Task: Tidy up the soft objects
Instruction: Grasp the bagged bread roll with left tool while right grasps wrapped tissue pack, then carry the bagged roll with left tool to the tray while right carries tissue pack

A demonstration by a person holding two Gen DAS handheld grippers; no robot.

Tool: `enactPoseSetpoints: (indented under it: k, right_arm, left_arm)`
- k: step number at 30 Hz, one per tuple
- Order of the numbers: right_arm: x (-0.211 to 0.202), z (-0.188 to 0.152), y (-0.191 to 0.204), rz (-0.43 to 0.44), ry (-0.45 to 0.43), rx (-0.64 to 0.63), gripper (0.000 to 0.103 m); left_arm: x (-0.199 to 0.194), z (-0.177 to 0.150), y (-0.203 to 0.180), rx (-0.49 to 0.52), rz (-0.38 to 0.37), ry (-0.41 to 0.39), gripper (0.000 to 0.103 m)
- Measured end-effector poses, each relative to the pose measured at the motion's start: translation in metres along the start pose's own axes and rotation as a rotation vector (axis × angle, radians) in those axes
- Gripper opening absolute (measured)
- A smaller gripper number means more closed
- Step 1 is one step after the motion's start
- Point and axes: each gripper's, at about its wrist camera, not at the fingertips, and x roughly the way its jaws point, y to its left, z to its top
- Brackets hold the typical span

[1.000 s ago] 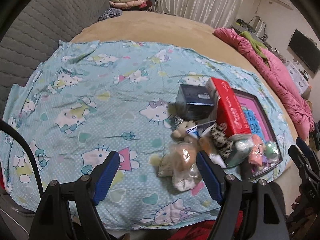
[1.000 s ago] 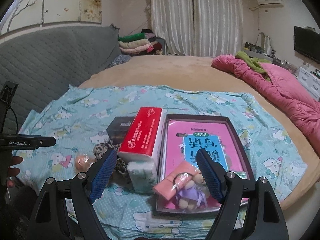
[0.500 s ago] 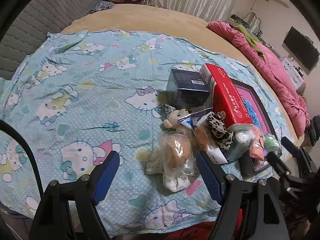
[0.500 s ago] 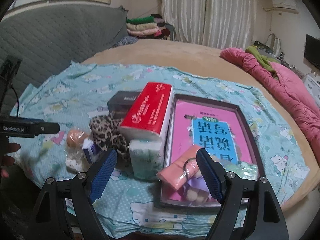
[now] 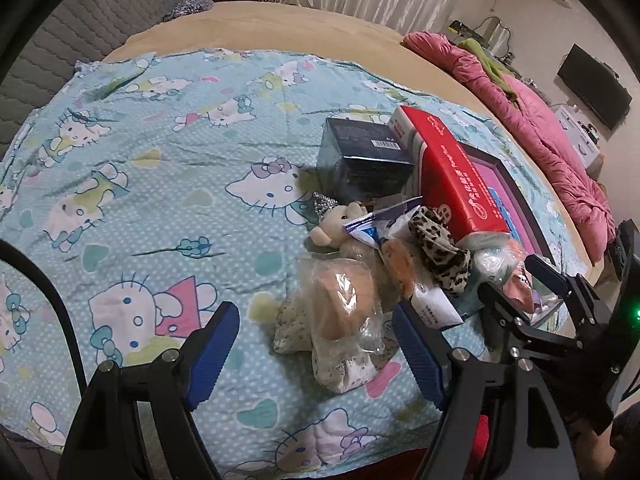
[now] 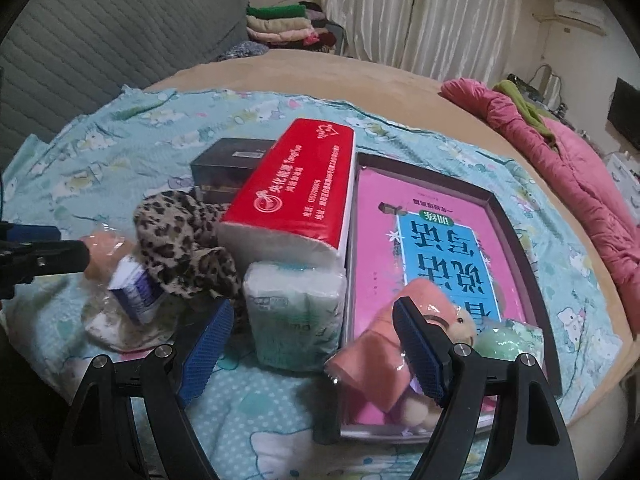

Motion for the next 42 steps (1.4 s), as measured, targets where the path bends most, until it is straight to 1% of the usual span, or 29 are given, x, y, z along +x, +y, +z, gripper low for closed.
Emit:
enactPoseSetpoints:
  k: [3,7,10,11,12,13,14,15,20,24,28,31,32,34,37,39,42]
  right_arm:
    - [0.009,0.0,0.001,-0.019,0.018,-0.004,0.083]
    - [0.017,0.0,0.001,-0.03,0.009,-0.007,0.083]
    - [0.021,-0.001,0.0,-0.029,0.006,-0.004,0.075]
    - [0.021,-0.001,-0.001,-0.02,0.003,0.001,0.069]
    - [0.021,-0.002,-0.002,-0.007,-0.001,0.006,0.066]
    - [0.02,-0.002,-0.003,0.003,-0.005,0.01,0.062]
    - [0.018,-0.003,-0.004,0.014,-0.011,0.013,0.056]
    - [0.016,-0.003,-0.005,0.034,-0.019,0.017,0.052]
    - [0.01,-0.003,-0.014,0.084,-0.032,0.055,0.046]
    - [0.005,-0.003,-0.022,0.134,-0.039,0.095,0.045]
    - [-0.003,-0.003,-0.03,0.16,-0.05,0.131,0.044]
    - [-0.009,-0.003,-0.032,0.169,-0.058,0.145,0.044]
    - [-0.01,-0.003,-0.033,0.171,-0.06,0.146,0.044]
    - [-0.013,-0.002,-0.033,0.176,-0.064,0.148,0.044]
    - [-0.018,-0.003,-0.037,0.193,-0.069,0.164,0.044]
    - [-0.022,-0.004,-0.04,0.212,-0.075,0.177,0.044]
    - [-0.026,-0.005,-0.04,0.242,-0.083,0.181,0.044]
  left_arm:
    - [0.006,0.001,0.0,0.006,0.009,0.008,0.078]
    - [0.012,0.003,-0.001,0.009,0.018,0.012,0.078]
    - [0.015,0.006,-0.002,0.013,0.031,0.01,0.078]
    - [0.016,0.006,-0.002,0.015,0.037,0.011,0.078]
    - [0.017,0.007,-0.002,0.018,0.045,0.012,0.078]
    - [0.019,0.007,-0.003,0.021,0.046,0.012,0.078]
    - [0.02,0.008,-0.002,0.02,0.044,0.014,0.078]
    - [0.022,0.008,-0.002,0.017,0.041,0.019,0.078]
    - [0.025,0.008,-0.002,0.025,0.028,0.021,0.078]
    - [0.028,0.007,0.0,0.016,0.011,0.031,0.076]
    - [0.027,0.008,0.0,0.014,0.004,0.025,0.068]
    - [0.027,0.01,0.0,0.02,0.001,0.024,0.058]
    - [0.027,0.011,0.001,0.018,-0.006,0.027,0.054]
    - [0.03,0.012,0.002,0.017,-0.031,0.039,0.049]
    - [0.032,0.012,0.003,0.017,-0.046,0.044,0.047]
    - [0.031,0.012,0.004,0.007,-0.061,0.037,0.039]
    - [0.028,0.012,0.006,0.004,-0.072,0.029,0.039]
